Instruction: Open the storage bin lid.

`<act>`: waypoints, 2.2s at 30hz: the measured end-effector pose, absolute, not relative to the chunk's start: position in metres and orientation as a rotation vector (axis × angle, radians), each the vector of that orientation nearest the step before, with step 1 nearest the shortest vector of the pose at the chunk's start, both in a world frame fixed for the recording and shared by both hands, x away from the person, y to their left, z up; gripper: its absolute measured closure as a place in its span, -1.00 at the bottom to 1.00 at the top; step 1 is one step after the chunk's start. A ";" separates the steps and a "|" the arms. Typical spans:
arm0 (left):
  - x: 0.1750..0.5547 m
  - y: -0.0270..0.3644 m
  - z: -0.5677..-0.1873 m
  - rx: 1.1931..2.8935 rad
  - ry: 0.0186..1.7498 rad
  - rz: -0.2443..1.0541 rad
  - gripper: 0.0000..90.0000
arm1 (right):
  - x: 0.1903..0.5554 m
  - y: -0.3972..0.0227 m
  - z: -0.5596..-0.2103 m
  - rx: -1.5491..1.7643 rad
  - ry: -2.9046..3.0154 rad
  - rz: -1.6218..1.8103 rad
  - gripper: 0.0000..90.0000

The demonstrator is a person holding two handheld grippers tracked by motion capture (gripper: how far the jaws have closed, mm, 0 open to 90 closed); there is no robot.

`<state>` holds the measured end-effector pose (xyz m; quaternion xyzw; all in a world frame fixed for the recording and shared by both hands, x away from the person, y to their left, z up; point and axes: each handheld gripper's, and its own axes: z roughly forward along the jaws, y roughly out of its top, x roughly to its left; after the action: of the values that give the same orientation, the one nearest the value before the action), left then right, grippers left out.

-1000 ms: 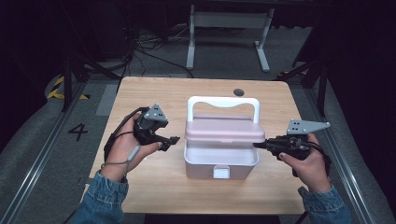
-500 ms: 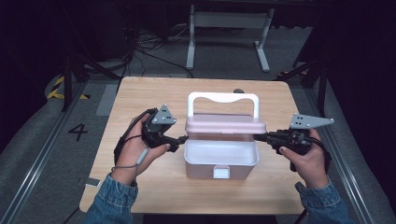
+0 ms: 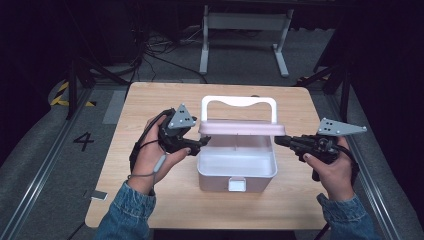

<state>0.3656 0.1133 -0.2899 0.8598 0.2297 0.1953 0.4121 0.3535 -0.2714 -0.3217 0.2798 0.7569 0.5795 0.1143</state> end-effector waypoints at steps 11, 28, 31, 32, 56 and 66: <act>0.375 0.097 -0.283 2.174 0.521 0.532 -0.06 | 0.352 -0.274 -0.320 0.823 2.193 1.724 1.00; 0.389 0.095 -0.276 2.162 0.522 0.567 0.29 | 0.348 -0.287 -0.316 0.864 2.167 1.757 0.84; 0.394 0.095 -0.274 2.165 0.532 0.558 0.33 | 0.345 -0.293 -0.316 0.878 2.160 1.748 0.83; 0.395 0.095 -0.273 2.166 0.537 0.554 0.34 | 0.344 -0.295 -0.316 0.886 2.157 1.746 0.83; 0.438 0.098 -0.262 2.110 0.687 0.431 0.52 | 0.319 -0.327 -0.323 0.997 2.098 1.675 0.81; 0.447 0.095 -0.268 2.043 0.752 0.480 0.50 | 0.319 -0.326 -0.326 1.012 2.106 1.662 0.80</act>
<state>0.4475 0.0951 -0.2679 0.8227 0.3030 0.1932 0.4406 0.3190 -0.3264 -0.3258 0.3495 0.7276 0.5743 0.1369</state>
